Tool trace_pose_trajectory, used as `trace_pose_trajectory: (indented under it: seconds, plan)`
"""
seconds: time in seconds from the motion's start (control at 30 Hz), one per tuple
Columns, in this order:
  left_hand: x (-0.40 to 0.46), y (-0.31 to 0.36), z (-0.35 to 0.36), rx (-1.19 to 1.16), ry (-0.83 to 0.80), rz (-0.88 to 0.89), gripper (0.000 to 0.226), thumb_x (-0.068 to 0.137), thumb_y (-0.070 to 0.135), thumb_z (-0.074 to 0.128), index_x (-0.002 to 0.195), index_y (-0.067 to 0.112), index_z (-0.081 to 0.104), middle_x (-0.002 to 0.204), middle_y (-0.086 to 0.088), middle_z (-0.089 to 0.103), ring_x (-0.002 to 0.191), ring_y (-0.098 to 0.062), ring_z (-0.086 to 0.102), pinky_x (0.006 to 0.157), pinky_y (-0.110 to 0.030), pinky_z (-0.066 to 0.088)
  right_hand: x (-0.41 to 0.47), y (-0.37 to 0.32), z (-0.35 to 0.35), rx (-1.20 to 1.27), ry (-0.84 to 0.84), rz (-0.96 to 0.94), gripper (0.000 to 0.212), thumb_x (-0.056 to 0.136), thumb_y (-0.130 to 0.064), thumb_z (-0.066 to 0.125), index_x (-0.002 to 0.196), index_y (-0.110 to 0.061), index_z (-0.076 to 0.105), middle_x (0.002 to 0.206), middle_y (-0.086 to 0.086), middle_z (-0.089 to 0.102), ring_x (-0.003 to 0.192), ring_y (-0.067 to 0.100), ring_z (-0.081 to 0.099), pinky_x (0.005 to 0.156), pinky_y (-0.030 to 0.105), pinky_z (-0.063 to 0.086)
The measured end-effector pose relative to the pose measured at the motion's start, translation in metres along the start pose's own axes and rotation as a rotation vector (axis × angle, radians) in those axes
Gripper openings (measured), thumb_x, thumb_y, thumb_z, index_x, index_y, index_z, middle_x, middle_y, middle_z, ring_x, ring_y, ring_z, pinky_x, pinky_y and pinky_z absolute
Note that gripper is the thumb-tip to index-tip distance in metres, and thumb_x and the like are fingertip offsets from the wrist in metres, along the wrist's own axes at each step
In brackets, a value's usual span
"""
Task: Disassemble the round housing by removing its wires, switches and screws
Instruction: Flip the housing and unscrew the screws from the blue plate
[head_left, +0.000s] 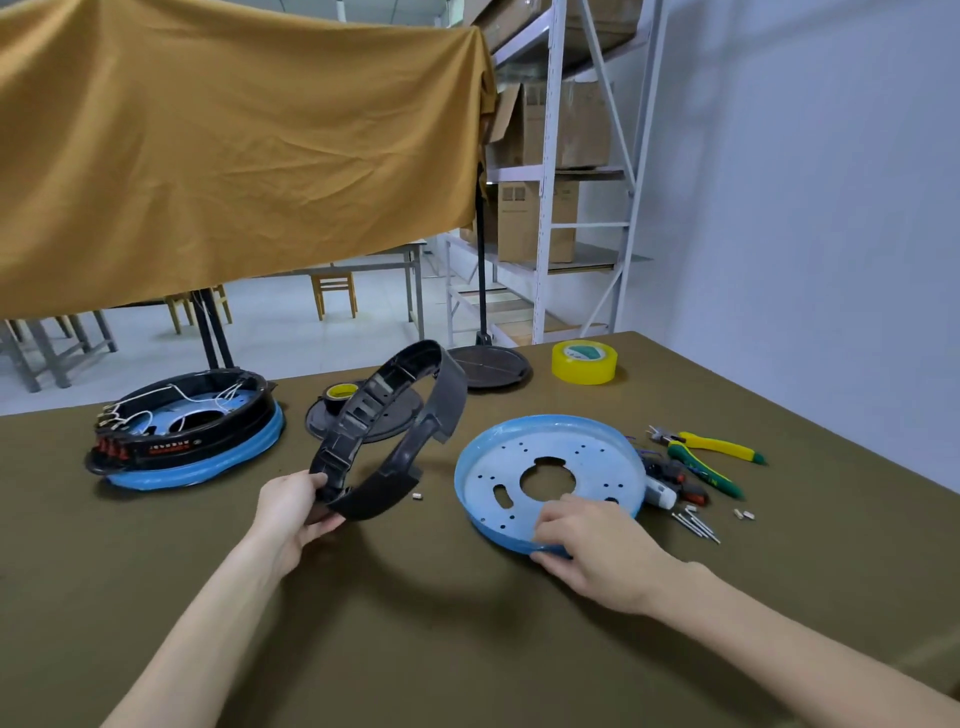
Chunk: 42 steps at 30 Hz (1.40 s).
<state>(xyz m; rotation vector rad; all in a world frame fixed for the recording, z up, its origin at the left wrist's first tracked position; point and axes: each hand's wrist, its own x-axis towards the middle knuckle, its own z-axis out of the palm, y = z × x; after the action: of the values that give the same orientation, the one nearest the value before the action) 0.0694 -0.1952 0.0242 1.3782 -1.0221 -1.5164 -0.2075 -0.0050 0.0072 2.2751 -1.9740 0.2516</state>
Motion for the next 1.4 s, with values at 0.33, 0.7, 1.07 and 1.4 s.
trace_pose_trajectory:
  seconds: [0.33,0.7,1.07,1.4]
  plan:
    - [0.003,-0.006,-0.002,-0.145,-0.013,-0.038,0.018,0.106,0.006,0.049,0.122,0.009,0.056,0.108,-0.014,0.064,0.099,-0.028,0.066,0.069,-0.037,0.056,0.108,-0.040,0.010,0.096,0.193,0.021,0.033,0.100,-0.040,0.056,0.121,-0.019,0.071,0.111,0.004,0.055,0.106,0.023,0.048,0.095,0.035,0.039]
    - [0.021,-0.015,0.003,-0.148,0.083,0.008,0.029,0.106,0.007,0.050,0.133,0.008,0.057,0.116,-0.016,0.065,0.092,-0.026,0.067,0.069,-0.037,0.058,0.158,-0.051,0.042,0.042,0.201,0.039,0.018,0.100,-0.031,0.060,0.096,-0.020,0.074,0.105,0.002,0.062,0.106,0.026,0.049,0.089,0.037,0.033]
    - [0.020,-0.035,0.034,0.027,0.121,0.164,0.039,0.106,0.014,0.052,0.145,0.011,0.052,0.121,-0.013,0.065,0.092,-0.028,0.068,0.074,-0.039,0.058,-0.002,0.041,0.001,0.301,0.591,0.347,0.007,0.097,-0.015,0.068,0.096,-0.016,0.075,0.085,-0.010,0.064,0.083,0.005,0.050,0.077,0.023,0.038]
    - [0.013,-0.047,0.080,0.107,0.108,0.226,0.030,0.103,0.018,0.054,0.133,0.017,0.060,0.096,-0.005,0.064,0.073,-0.020,0.064,0.082,-0.043,0.059,-0.101,0.121,0.009,0.114,0.493,0.872,0.002,0.090,-0.017,0.074,0.091,-0.018,0.075,0.082,-0.002,0.070,0.086,0.025,0.057,0.072,0.037,0.048]
